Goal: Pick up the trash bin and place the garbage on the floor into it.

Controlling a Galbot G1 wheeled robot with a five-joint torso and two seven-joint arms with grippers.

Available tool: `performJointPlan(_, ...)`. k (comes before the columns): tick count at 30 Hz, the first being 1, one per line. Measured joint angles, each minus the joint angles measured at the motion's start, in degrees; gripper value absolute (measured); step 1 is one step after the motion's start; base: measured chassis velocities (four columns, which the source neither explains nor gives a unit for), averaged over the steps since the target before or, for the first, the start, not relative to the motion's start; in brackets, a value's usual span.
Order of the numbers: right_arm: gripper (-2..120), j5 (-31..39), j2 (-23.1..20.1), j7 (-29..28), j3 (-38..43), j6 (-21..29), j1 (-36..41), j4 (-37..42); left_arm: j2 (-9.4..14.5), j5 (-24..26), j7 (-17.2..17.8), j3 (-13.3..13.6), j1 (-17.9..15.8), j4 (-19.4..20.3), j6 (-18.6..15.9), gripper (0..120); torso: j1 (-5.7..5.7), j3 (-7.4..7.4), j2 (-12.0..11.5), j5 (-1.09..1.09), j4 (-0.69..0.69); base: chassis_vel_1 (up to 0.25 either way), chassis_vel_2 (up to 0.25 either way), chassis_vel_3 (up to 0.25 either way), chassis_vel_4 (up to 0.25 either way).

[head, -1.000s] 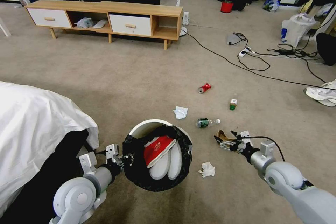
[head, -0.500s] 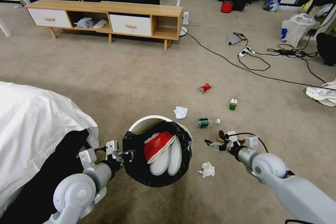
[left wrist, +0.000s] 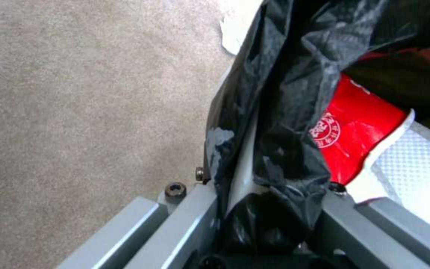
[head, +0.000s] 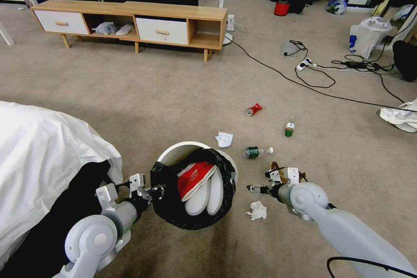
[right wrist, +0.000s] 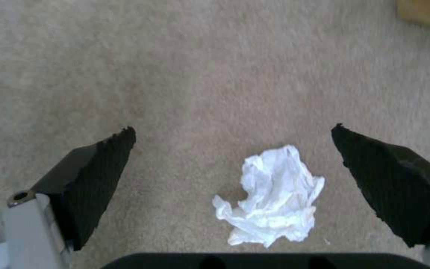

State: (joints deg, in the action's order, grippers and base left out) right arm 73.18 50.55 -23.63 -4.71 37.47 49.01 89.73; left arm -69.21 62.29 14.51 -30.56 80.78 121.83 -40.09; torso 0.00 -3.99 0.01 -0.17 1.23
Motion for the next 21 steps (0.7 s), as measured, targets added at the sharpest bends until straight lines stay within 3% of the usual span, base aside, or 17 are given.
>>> performJointPlan(9, 100, 3.3, 1.3, -3.6, -1.6, 0.4, -1.4, -3.3, -0.3, -0.2, -0.6, -0.7, 0.4, -0.1, 0.1, 0, 0.0, 0.0, 0.0, 0.0, 0.01, 0.0, 0.0, 0.0, 0.0)
performJointPlan(21, 100, 7.2, 6.6, -8.0, -1.5, 0.1, -2.9, -9.6, 0.3, -0.1, -0.8, -1.2, 0.9, 0.4, 0.2, 0, 0.0, 0.0, 0.0, 0.0, 0.01, 0.0, 0.0, 0.0, 0.0)
